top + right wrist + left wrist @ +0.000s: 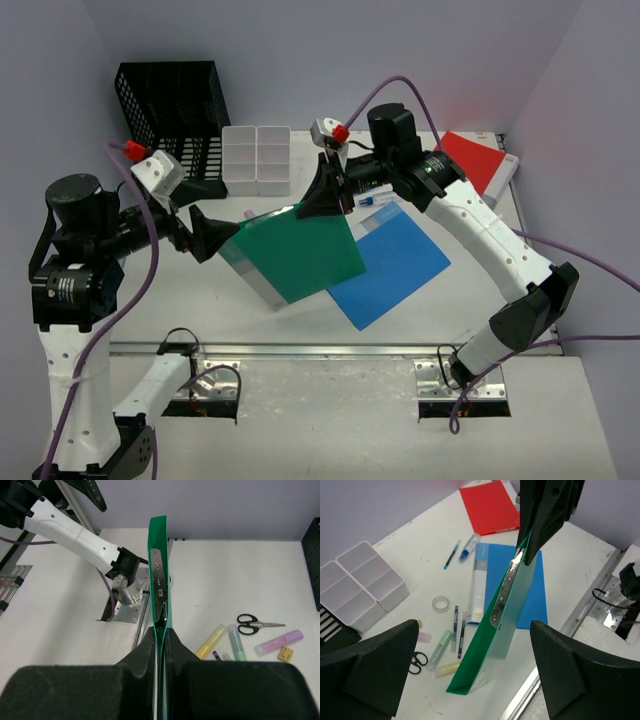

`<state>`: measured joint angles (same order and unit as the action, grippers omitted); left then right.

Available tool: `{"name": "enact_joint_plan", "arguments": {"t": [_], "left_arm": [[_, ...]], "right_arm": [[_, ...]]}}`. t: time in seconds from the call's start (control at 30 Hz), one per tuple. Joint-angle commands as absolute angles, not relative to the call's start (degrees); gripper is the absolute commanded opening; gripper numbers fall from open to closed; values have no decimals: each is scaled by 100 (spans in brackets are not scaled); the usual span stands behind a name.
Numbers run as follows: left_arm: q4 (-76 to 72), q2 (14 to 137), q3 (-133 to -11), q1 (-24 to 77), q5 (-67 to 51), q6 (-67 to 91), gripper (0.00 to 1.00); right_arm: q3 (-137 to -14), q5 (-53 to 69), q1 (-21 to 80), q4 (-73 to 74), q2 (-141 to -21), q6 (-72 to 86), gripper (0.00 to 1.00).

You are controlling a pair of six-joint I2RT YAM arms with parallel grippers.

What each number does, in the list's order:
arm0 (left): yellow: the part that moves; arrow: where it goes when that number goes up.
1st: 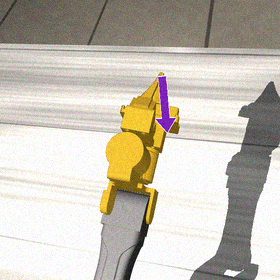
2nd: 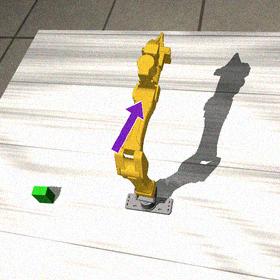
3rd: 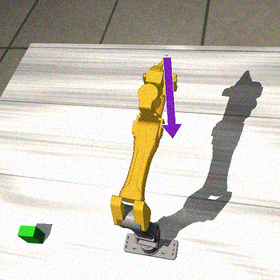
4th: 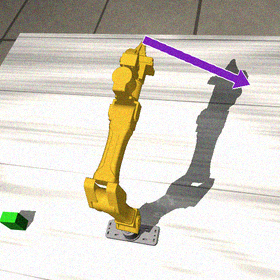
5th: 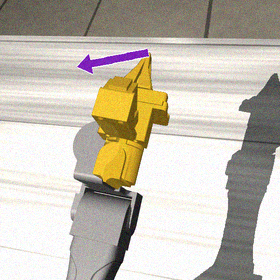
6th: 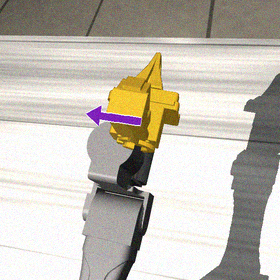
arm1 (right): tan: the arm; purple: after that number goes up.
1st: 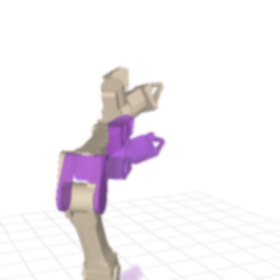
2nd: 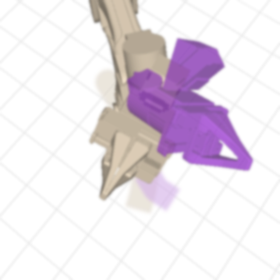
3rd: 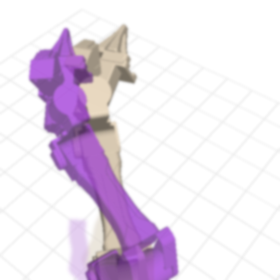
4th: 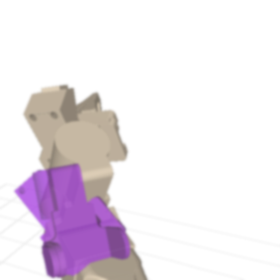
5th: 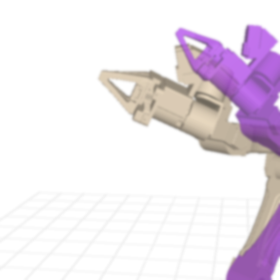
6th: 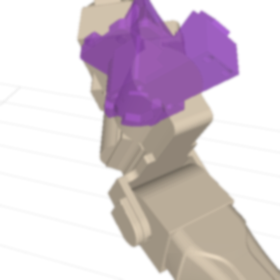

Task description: Organize the desk

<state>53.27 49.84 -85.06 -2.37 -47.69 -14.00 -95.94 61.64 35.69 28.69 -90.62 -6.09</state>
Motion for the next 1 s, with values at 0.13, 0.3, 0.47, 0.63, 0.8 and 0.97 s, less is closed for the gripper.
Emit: {"name": "enact_joint_plan", "arguments": {"t": [0.13,0.3,0.47,0.63,0.8,0.97], "left_arm": [[6150,5625,-8671,-292,-5577,-2437,87],[6441,5732,-8566,-179,-5500,-2730,83],[6451,5551,-8275,-70,-5574,-2830,79],[6180,5202,-7927,-62,-5825,-2606,75],[5083,4725,-7463,-62,-5517,-1678,78],[4304,4317,-7094,-62,-5350,-992,80]], "right_arm": [[-9728,6361,3724,2744,-8910,-791,0],[-9763,6370,3829,2717,-8963,-775,0],[-9800,6346,3885,2611,-9035,-668,0],[-9887,6339,3904,2593,-9151,-631,0],[-9852,6328,3929,2617,-9146,-638,0],[-9785,6281,3940,2702,-9075,-749,0]]}}
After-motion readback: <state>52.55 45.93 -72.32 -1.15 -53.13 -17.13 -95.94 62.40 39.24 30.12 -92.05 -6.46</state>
